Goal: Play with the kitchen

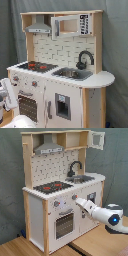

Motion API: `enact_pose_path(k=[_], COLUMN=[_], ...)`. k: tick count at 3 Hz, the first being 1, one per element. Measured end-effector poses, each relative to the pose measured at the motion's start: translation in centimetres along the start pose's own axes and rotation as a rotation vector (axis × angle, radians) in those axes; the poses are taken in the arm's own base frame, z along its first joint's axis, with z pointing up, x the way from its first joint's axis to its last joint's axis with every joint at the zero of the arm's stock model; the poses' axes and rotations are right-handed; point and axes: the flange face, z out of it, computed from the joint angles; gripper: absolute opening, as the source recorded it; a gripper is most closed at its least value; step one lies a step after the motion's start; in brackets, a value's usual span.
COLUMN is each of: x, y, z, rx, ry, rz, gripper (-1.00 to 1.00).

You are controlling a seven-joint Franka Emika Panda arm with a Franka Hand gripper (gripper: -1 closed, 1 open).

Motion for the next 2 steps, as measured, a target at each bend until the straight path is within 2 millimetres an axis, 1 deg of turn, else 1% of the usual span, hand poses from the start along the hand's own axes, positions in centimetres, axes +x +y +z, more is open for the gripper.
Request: enact_pose_path(k=[1, 2], x=[2.6, 6.0], y=[1.6, 2.4], z=[-2.9, -5.2], rx=[-0.02, -0.053], ry=[0.073, 0.141], rz=[-0.047, -0.089], gripper=[1.0, 1.0])
